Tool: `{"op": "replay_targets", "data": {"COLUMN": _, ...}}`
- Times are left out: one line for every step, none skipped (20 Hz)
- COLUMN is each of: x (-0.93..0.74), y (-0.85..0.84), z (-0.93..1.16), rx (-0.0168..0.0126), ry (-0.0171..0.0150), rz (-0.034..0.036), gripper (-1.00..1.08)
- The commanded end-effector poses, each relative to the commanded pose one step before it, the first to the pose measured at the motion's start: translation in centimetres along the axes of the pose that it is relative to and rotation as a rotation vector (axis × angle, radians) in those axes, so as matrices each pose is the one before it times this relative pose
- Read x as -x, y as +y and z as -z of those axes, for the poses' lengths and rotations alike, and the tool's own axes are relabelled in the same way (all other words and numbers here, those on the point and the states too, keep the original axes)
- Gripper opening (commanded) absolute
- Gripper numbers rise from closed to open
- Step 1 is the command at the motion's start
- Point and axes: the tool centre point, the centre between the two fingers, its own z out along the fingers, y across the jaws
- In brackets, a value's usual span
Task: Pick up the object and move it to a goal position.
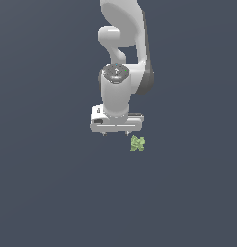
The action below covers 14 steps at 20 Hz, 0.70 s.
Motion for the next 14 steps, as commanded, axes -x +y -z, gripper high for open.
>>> {"op": "replay_targets", "data": {"x": 0.0, "y": 0.001, "z": 0.0, "rx": 0.0, "ry": 0.0, "rz": 0.0, "gripper": 1.0}}
{"op": "replay_targets", "data": {"x": -0.004, "y": 0.034, "z": -0.005, "rx": 0.00062, "ry": -0.00012, "rz": 0.00029, "gripper": 1.0}}
{"op": "replay_targets", "data": {"x": -0.014, "y": 0.091, "z": -0.02, "rx": 0.00205, "ry": -0.00045, "rz": 0.00092, "gripper": 1.0}}
{"op": "replay_targets", "data": {"x": -0.021, "y": 0.16, "z": -0.03, "rx": 0.00315, "ry": -0.00069, "rz": 0.00141, "gripper": 1.0}}
{"op": "replay_targets", "data": {"x": -0.029, "y": 0.219, "z": -0.042, "rx": 0.00449, "ry": -0.001, "rz": 0.00203, "gripper": 1.0}}
{"op": "replay_targets", "data": {"x": -0.035, "y": 0.288, "z": -0.05, "rx": 0.00566, "ry": -0.00129, "rz": 0.0026, "gripper": 1.0}}
{"op": "replay_targets", "data": {"x": -0.037, "y": 0.333, "z": -0.053, "rx": 0.00644, "ry": -0.0015, "rz": 0.00303, "gripper": 1.0}}
{"op": "replay_targets", "data": {"x": -0.028, "y": 0.287, "z": -0.038, "rx": 0.00532, "ry": -0.00128, "rz": 0.0026, "gripper": 1.0}}
{"op": "replay_targets", "data": {"x": -0.019, "y": 0.228, "z": -0.022, "rx": 0.00398, "ry": -0.00098, "rz": 0.00204, "gripper": 1.0}}
{"op": "replay_targets", "data": {"x": -0.012, "y": 0.161, "z": -0.009, "rx": 0.0027, "ry": -0.00069, "rz": 0.0015, "gripper": 1.0}}
{"op": "replay_targets", "data": {"x": -0.004, "y": 0.095, "z": 0.004, "rx": 0.00126, "ry": -0.00034, "rz": 0.00082, "gripper": 1.0}}
{"op": "replay_targets", "data": {"x": 0.002, "y": 0.016, "z": 0.009, "rx": 0.0, "ry": 0.0, "rz": 0.0, "gripper": 1.0}}
{"op": "replay_targets", "data": {"x": 0.004, "y": -0.08, "z": -0.001, "rx": -0.0012, "ry": 0.0003, "rz": -0.00061, "gripper": 1.0}}
{"op": "replay_targets", "data": {"x": 0.002, "y": -0.128, "z": -0.03, "rx": -0.00113, "ry": 0.00034, "rz": -0.00121, "gripper": 1.0}}
